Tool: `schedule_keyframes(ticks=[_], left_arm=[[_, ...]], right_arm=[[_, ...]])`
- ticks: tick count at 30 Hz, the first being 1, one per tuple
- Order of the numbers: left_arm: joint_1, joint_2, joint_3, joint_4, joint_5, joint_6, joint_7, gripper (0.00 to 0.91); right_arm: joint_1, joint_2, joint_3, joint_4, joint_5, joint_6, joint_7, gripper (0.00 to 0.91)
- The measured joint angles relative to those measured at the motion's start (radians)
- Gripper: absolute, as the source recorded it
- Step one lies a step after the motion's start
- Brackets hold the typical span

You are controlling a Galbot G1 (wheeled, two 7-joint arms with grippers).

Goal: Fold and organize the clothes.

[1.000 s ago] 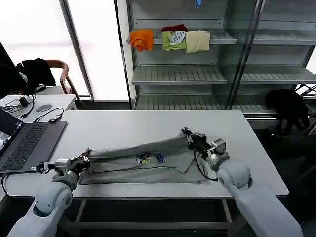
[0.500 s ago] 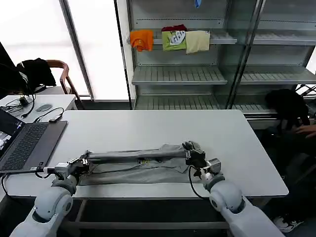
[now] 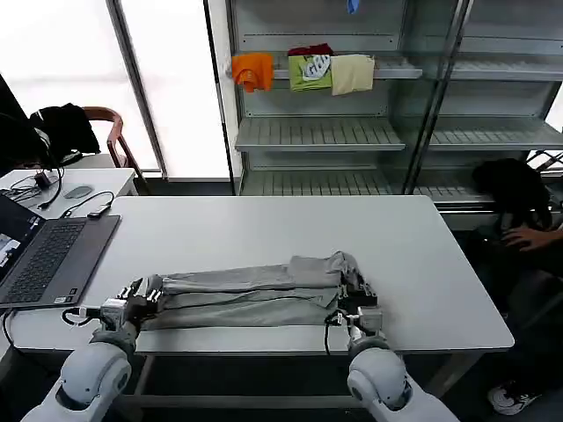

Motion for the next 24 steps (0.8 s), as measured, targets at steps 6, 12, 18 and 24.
schedule_keyframes(ticks=[6, 12, 18, 24], left_arm=[[0.049, 0.046, -0.021, -0.038, -0.004, 0.005, -0.037, 0.736], [0.08, 0.053, -0.045, -0.09, -0.027, 0.007, -0.067, 0.907], [0.067, -0.013, -0.04, -0.129, -0.056, 0.001, -0.077, 0.907], [0.062, -0.127, -0.038, -0.115, -0.092, -0.04, -0.085, 0.907]], right_arm=[[-0.033, -0.006, 0.016, 0.07, 0.007, -0.063, 0.13, 0.907], [-0.067, -0.025, 0.071, 0.141, -0.045, -0.048, 0.113, 0.907], [-0.095, -0.048, 0.143, 0.191, -0.089, 0.029, -0.022, 0.907], [-0.136, -0.079, 0.225, 0.203, -0.094, 0.115, -0.198, 0.907]])
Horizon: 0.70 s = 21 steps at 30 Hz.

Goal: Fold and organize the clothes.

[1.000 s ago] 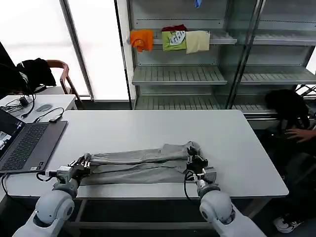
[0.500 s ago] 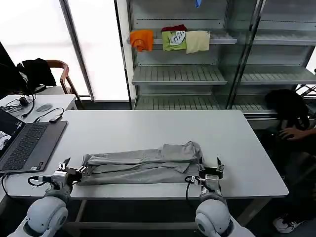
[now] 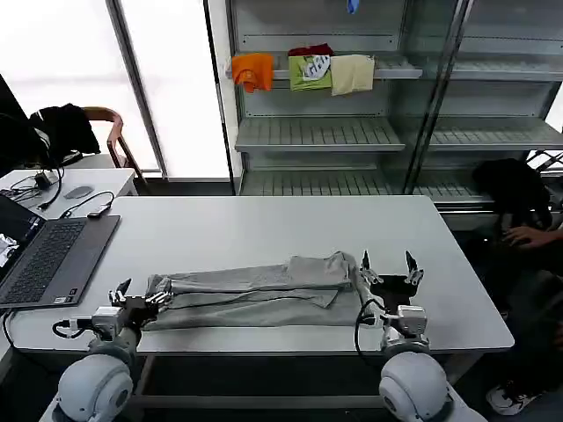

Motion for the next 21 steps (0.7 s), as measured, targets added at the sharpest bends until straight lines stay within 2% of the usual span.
schedule_keyframes(ticks=[5, 8, 13, 20, 21], left_arm=[[-0.004, -0.083, -0.008, 0.029, -0.033, -0.039, -0.004, 0.907], [-0.015, -0.113, -0.011, 0.049, -0.044, -0.06, -0.005, 0.907], [-0.035, -0.138, -0.023, 0.09, -0.066, -0.088, -0.001, 0.907], [-0.051, -0.157, -0.029, 0.148, -0.098, -0.115, -0.001, 0.907], [-0.052, -0.159, -0.029, 0.155, -0.1, -0.118, -0.001, 0.746]], right_arm=[[-0.04, -0.027, 0.077, -0.001, 0.036, 0.066, -0.137, 0.907], [-0.06, -0.037, 0.118, -0.006, 0.06, 0.094, -0.194, 0.907], [-0.093, -0.05, 0.174, -0.006, 0.09, 0.134, -0.259, 0.907], [-0.132, -0.06, 0.226, -0.006, 0.117, 0.17, -0.311, 0.907], [-0.136, -0.06, 0.232, -0.005, 0.12, 0.174, -0.316, 0.907]])
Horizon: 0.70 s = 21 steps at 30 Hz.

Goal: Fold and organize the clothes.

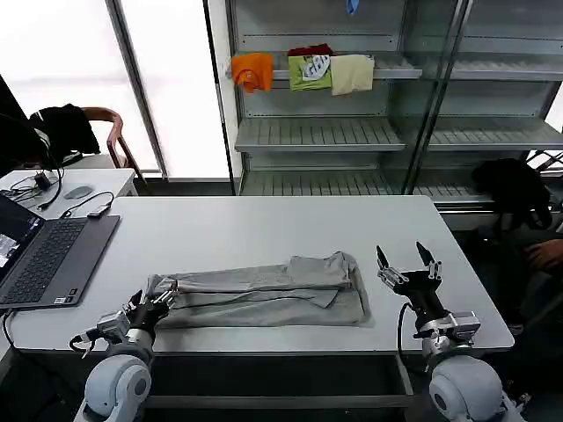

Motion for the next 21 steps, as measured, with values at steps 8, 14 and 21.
schedule_keyframes(ticks=[8, 14, 21], left_arm=[[0.002, -0.022, 0.008, 0.036, -0.003, -0.03, 0.006, 0.01], [-0.002, -0.033, 0.028, 0.039, 0.016, -0.04, 0.011, 0.0], [-0.005, -0.027, 0.035, 0.03, 0.033, -0.038, 0.012, 0.0]], right_arm=[[-0.021, -0.002, 0.027, 0.008, 0.013, 0.018, -0.027, 0.907], [-0.028, -0.001, 0.034, 0.017, 0.019, 0.025, -0.039, 0.907], [-0.03, 0.003, 0.034, 0.017, 0.022, 0.034, -0.046, 0.907]])
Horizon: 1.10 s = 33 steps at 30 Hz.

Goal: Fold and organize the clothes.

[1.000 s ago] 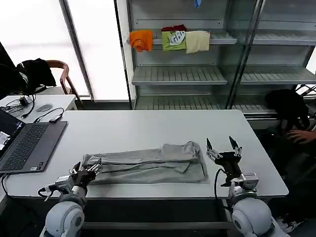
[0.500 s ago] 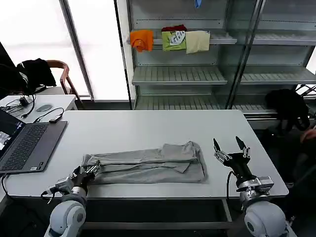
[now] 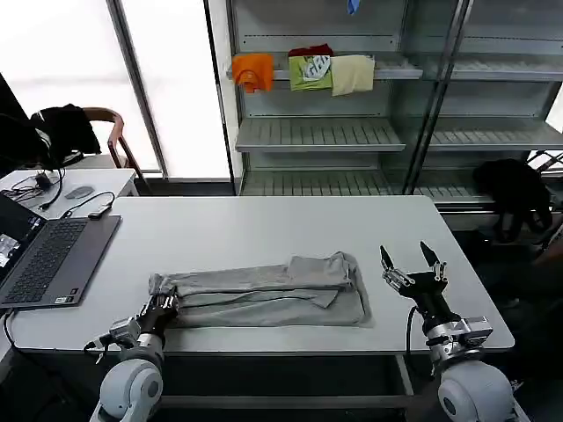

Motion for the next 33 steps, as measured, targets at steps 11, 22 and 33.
schedule_keyframes(ticks=[11, 22, 33], left_arm=[[-0.024, 0.064, -0.027, -0.027, -0.006, 0.01, -0.007, 0.0], [-0.092, 0.254, -0.154, -0.046, -0.085, 0.067, 0.0, 0.0], [-0.099, 0.281, -0.125, -0.162, -0.041, 0.113, 0.033, 0.01]], right_arm=[[0.026, 0.011, -0.019, -0.006, -0.003, -0.002, 0.003, 0.907], [0.041, 0.013, -0.027, -0.009, -0.01, -0.003, 0.004, 0.907], [0.043, 0.015, -0.035, -0.005, -0.018, -0.003, 0.009, 0.907]])
